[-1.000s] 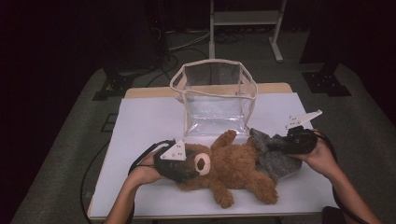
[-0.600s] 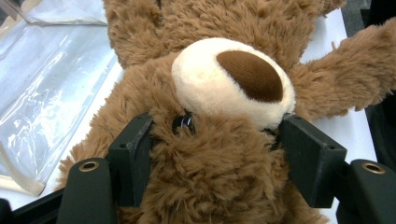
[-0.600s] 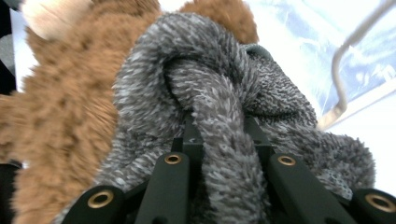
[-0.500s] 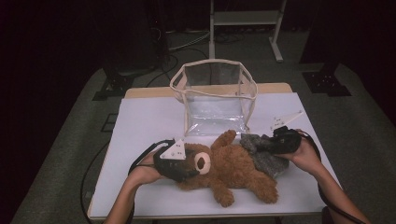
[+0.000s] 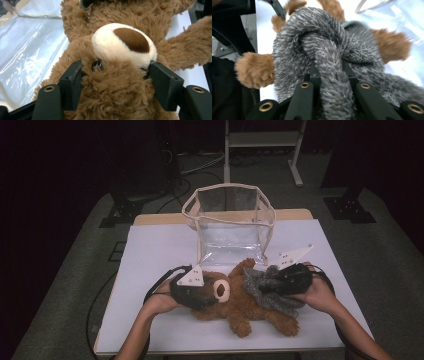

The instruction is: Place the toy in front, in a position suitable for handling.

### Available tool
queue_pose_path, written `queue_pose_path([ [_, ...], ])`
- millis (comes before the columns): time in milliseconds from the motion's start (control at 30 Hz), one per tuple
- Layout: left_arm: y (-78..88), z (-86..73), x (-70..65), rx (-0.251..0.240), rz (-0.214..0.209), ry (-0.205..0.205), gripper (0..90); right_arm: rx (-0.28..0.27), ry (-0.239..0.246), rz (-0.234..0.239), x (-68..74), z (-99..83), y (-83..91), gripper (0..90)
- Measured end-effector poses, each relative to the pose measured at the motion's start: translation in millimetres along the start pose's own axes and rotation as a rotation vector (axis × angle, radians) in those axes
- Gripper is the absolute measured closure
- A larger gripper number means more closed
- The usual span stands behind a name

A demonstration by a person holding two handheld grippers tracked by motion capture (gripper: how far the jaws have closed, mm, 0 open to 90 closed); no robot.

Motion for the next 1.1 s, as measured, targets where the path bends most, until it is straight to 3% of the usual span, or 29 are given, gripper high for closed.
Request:
queue_pose_path([
  [167, 24.3, -7.1, -0.4, -0.013, 0.021, -0.004, 28.0, -0.021, -0.027, 0.005, -5.6, -10.7, -1.9, 76.4],
  [233, 29.4, -17.9, 0.7, 0.022, 0.039, 0.006, 27.9, -0.024, -0.037, -0.003, -7.7, -14.3, 1.0, 76.4],
  [267, 27.0, -27.3, 1.4, 0.039, 0.037, 0.020, 30.4, -0.023, -0.042, -0.006, -8.2, -14.8, 2.0, 76.4],
  [333, 22.2, -31.5, 1.5, 0.039, 0.030, 0.030, 32.4, -0.020, -0.043, -0.007, -8.6, -14.9, 2.7, 76.3],
  [400, 12.0, -34.6, 1.0, 0.033, 0.024, 0.043, 38.4, -0.007, -0.033, -0.037, -10.2, -11.1, 6.2, 76.3],
  [467, 4.8, -31.5, 0.6, -0.005, 0.020, 0.073, 40.6, 0.007, -0.020, -0.063, -11.1, -6.0, 9.0, 76.3],
  [600, -4.5, -22.3, -2.0, -0.019, 0.000, 0.063, 41.1, 0.011, -0.007, -0.062, -11.7, 5.4, 9.9, 76.3],
  [767, -22.5, -8.2, -9.0, -0.028, -0.020, 0.031, 40.8, 0.028, 0.028, -0.019, -10.1, 29.6, -11.5, 76.4],
  [933, -24.1, -8.9, -11.5, -0.031, -0.001, 0.011, 41.0, 0.045, 0.039, 0.033, -9.9, 53.2, -30.4, 76.3],
  [1100, -24.7, -7.6, -13.7, -0.034, -0.004, 0.002, 41.3, 0.108, 0.057, 0.043, -17.5, 74.1, -54.2, 76.3],
])
Point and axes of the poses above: each handheld gripper's, and its own axes: y roughly backward along the jaws, z roughly out of its top, x roughly to its left, the point moved 9 cm from there along -y, roughly forward along the jaws
